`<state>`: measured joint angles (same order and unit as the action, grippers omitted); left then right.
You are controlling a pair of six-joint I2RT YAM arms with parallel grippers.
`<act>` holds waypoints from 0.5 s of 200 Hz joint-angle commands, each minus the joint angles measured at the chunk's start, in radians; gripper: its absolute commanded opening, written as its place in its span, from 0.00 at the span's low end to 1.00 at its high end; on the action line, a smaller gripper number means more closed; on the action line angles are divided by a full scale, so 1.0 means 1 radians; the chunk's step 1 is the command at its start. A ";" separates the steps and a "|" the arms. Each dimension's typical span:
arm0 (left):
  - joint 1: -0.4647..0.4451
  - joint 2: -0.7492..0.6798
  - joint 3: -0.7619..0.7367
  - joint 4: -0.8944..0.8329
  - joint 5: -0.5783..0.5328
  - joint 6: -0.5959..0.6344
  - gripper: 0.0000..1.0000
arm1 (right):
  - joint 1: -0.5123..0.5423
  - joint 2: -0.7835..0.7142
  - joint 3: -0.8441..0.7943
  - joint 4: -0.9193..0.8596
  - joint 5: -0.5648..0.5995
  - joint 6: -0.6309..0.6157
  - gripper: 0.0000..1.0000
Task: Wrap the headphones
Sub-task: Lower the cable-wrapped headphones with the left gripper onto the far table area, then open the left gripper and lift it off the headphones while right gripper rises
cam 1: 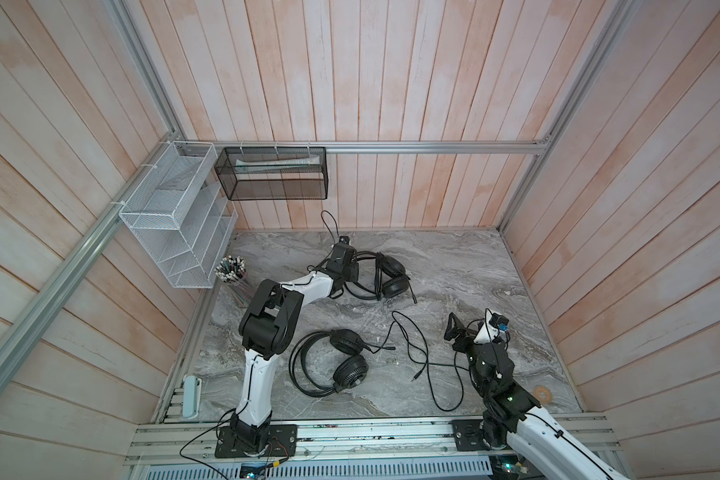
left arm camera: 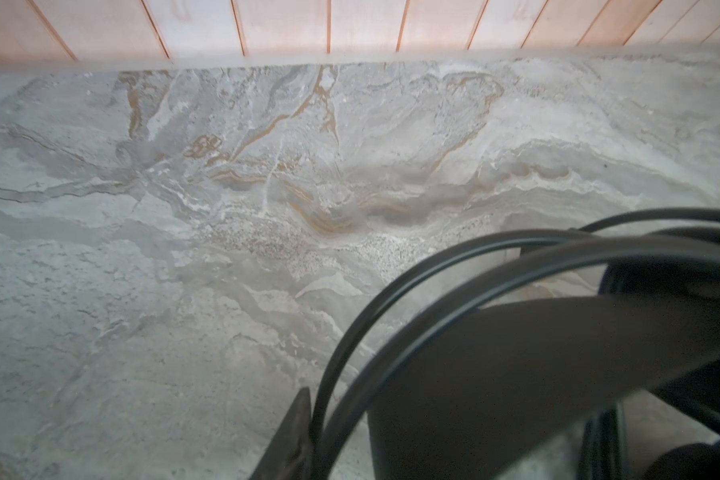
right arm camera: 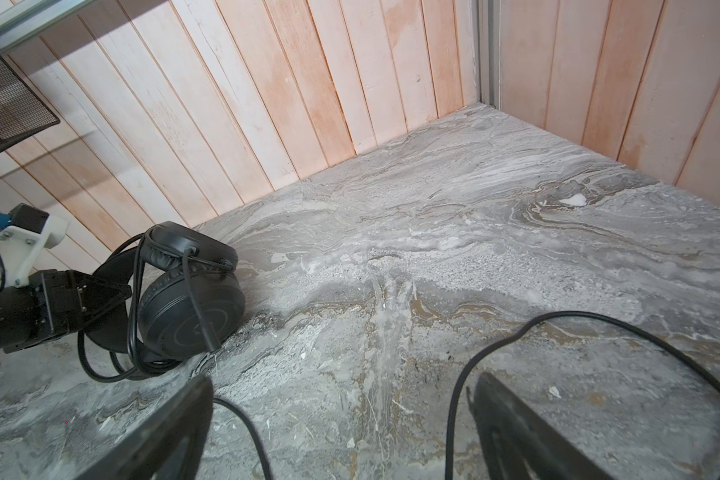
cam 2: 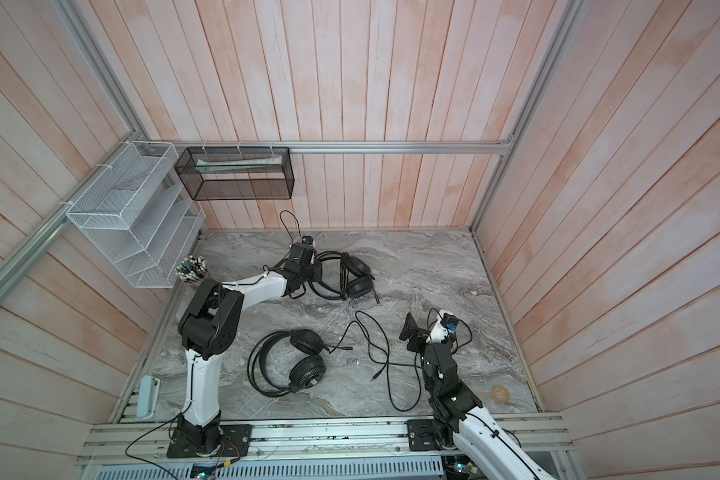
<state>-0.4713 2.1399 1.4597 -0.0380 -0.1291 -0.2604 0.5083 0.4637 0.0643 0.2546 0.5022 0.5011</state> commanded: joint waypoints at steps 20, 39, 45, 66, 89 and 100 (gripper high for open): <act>0.006 0.016 0.034 -0.030 0.033 -0.011 0.49 | 0.007 0.001 -0.008 0.015 -0.005 -0.009 0.98; 0.008 0.007 0.035 -0.027 0.032 -0.013 0.58 | 0.007 0.002 -0.008 0.014 -0.004 -0.009 0.98; 0.008 0.005 0.035 -0.025 0.034 -0.013 0.63 | 0.007 0.001 -0.008 0.015 -0.004 -0.011 0.98; 0.008 -0.016 0.030 -0.014 0.036 -0.015 0.64 | 0.007 0.001 -0.008 0.014 -0.004 -0.010 0.98; 0.008 -0.062 0.016 0.008 0.030 -0.022 0.64 | 0.007 0.001 -0.008 0.015 -0.003 -0.012 0.98; 0.008 -0.091 0.014 0.014 0.028 -0.026 0.64 | 0.007 0.001 -0.008 0.015 -0.003 -0.011 0.98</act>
<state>-0.4694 2.1345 1.4662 -0.0608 -0.1043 -0.2749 0.5098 0.4637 0.0643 0.2546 0.5014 0.5007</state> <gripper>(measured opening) 0.639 0.983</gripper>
